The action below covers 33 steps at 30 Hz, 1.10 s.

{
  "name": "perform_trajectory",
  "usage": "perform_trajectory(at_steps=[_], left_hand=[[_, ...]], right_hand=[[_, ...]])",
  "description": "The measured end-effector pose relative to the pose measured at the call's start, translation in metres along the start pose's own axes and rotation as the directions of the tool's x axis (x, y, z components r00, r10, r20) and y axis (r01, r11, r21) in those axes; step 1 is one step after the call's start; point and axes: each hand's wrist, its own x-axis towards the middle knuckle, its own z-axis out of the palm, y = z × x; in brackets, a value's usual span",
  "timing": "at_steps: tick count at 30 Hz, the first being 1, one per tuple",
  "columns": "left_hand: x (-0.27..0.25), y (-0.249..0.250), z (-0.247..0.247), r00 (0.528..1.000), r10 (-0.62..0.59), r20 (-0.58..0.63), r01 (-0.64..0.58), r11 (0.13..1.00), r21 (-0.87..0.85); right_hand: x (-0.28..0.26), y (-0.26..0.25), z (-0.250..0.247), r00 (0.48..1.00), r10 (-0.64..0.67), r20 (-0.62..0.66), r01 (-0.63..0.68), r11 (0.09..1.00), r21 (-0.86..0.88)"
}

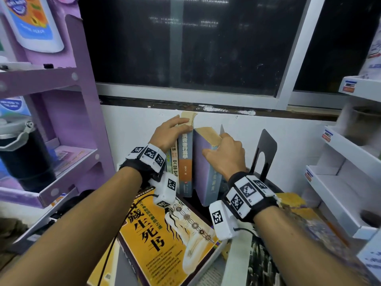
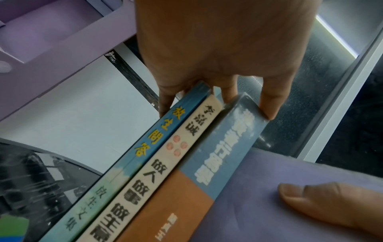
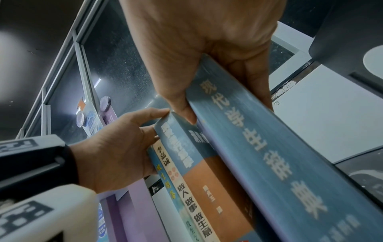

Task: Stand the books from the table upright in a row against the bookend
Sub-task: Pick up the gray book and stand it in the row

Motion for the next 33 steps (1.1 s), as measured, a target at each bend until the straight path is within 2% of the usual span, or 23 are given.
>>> perform_trajectory(at_steps=[9, 17, 20, 26, 33], left_hand=[[0.006, 0.0, -0.001, 0.999, 0.05, 0.016, -0.05, 0.998, 0.033], [0.002, -0.001, -0.002, 0.997, 0.06, 0.04, -0.063, 0.995, 0.074], [0.002, -0.002, -0.003, 0.996, 0.068, 0.05, -0.072, 0.995, 0.074], [0.0, -0.002, -0.004, 0.995, 0.073, 0.069, -0.077, 0.995, 0.067], [0.001, -0.005, -0.004, 0.994, 0.092, 0.064, -0.096, 0.993, 0.066]], right_hand=[[0.001, -0.001, 0.021, 1.0, 0.027, 0.015, -0.027, 1.0, 0.004], [-0.002, 0.0, 0.04, 1.0, -0.008, 0.014, 0.009, 1.0, -0.03], [-0.003, 0.001, 0.039, 0.998, -0.034, 0.055, 0.036, 0.999, -0.031], [-0.004, 0.008, 0.027, 0.971, -0.054, 0.232, 0.068, 0.996, -0.056], [-0.001, 0.015, 0.033, 0.97, -0.073, 0.234, 0.061, 0.996, 0.057]])
